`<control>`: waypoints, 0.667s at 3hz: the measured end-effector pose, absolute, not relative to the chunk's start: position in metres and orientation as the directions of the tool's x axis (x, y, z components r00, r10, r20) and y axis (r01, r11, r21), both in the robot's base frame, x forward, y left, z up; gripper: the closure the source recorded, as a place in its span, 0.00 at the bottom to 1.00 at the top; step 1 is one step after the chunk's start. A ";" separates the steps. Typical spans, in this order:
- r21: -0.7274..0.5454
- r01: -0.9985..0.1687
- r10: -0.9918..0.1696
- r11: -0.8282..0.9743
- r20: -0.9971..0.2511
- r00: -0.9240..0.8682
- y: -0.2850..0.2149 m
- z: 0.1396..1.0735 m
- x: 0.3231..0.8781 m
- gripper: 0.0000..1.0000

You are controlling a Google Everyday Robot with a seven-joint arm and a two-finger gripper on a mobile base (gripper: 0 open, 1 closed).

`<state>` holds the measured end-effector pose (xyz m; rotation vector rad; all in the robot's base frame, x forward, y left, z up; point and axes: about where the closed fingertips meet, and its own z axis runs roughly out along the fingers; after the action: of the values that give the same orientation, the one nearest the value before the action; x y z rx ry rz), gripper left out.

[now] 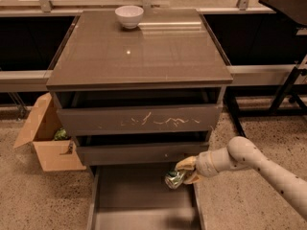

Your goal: Pick green can from bottom drawer and place on counter

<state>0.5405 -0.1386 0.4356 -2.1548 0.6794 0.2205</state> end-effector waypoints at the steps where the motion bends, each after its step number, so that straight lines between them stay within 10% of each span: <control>1: -0.719 -0.519 -0.383 -0.462 -0.365 0.848 -0.139 0.487 0.539 1.00; 2: -0.752 -0.487 -0.390 -0.445 -0.327 0.861 -0.143 0.538 0.538 1.00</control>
Offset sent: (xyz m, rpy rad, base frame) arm -0.0012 -0.0180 0.1802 0.0635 -0.1778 -0.0501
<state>0.5381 -0.1429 0.5381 -2.0889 0.6357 0.1300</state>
